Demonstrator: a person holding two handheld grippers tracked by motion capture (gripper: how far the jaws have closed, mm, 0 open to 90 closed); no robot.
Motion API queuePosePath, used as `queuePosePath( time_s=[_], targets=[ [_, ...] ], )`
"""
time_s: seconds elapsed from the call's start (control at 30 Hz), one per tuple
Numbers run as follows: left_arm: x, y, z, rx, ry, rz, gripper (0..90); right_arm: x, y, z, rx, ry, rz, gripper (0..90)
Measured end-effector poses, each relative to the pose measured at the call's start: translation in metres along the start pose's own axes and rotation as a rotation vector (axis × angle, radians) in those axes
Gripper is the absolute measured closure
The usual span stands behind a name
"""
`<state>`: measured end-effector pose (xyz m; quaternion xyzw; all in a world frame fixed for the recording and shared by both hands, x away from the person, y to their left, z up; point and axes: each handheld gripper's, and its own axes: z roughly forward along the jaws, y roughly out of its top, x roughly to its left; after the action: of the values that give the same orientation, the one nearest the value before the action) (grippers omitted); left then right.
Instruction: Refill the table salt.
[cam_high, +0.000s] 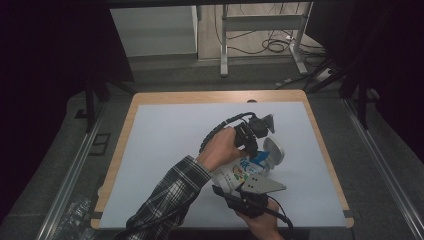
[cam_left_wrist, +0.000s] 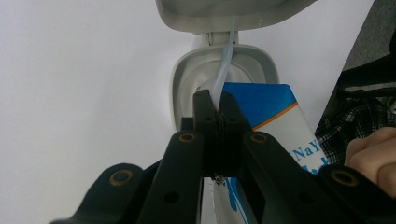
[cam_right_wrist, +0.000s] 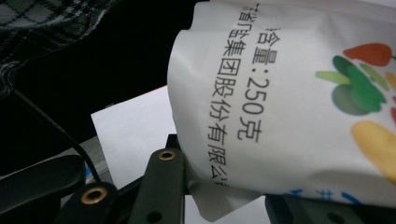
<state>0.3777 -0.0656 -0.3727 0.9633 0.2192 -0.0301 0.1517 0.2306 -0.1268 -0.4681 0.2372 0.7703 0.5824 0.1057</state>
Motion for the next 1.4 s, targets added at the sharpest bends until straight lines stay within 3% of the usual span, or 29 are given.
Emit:
queuePosePath(
  time_s=[0.53,1.4],
  targets=[
    [0.000,-0.001,0.000,-0.009,0.005,0.002,89.3,0.000,0.000,0.000,0.003,-0.001,-0.006,73.3],
    [0.001,-0.010,-0.003,-0.058,-0.010,-0.003,88.9,0.004,-0.009,0.006,0.060,-0.032,-0.076,73.0]
  ],
)
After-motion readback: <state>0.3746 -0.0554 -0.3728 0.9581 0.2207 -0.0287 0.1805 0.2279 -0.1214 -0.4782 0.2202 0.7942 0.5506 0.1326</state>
